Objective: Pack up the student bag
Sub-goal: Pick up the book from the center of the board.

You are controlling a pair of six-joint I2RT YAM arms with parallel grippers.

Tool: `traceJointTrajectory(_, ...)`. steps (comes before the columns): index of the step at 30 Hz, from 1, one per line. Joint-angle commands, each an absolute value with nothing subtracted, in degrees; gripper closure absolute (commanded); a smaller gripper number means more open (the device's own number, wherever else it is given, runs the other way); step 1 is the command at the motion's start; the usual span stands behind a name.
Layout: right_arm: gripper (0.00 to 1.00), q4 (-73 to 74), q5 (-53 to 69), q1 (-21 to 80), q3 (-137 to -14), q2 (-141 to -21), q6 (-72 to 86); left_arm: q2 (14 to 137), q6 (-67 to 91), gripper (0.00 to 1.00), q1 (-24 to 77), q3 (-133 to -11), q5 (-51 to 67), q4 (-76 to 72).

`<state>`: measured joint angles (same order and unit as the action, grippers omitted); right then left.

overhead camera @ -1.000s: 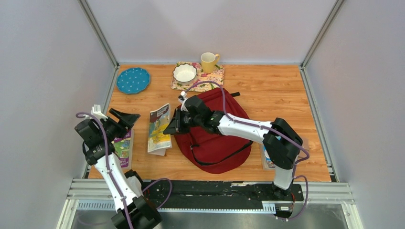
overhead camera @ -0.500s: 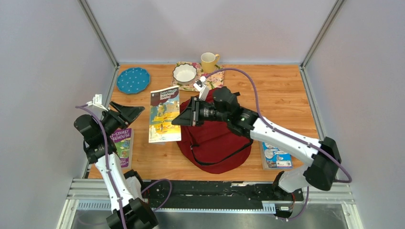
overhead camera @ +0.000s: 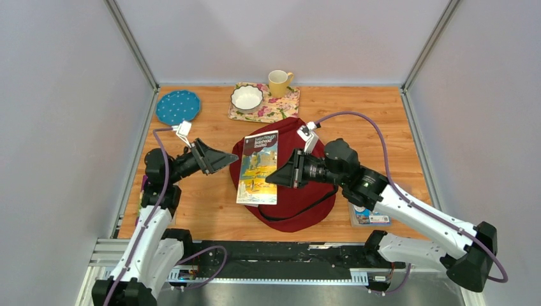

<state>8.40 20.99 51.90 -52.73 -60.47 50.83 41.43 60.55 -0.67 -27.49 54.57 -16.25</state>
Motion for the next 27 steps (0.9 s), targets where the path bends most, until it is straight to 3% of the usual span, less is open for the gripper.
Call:
traceJointTrajectory(1, 1.0, 2.5, 19.8, 51.5, -51.8, -53.6, 49.8, 43.4, 61.4, 0.18, 5.4, -25.9, 50.1, -23.8)
traceJointTrajectory(7, 1.0, 1.2, 19.2, 51.5, -48.6, -48.7, 50.2, 45.1, 59.0, 0.18, 10.2, -25.7, 48.1, -22.1)
traceJointTrajectory(16, 1.0, -6.9, 24.2, 51.6, -43.2, -46.4, 52.5, 52.7, 66.5, 0.18, 20.4, -24.3, 47.6, -41.2)
traceJointTrajectory(25, 1.0, -9.8, 27.7, 51.3, -39.6, -44.6, 51.1, 57.4, 74.2, 0.18, 22.9, -23.4, 51.1, -57.9)
traceJointTrajectory(27, 1.0, -10.7, 28.2, 51.3, -38.1, -44.8, 51.4, 57.6, 74.7, 0.23, 23.4, -23.8, 51.6, -59.7)
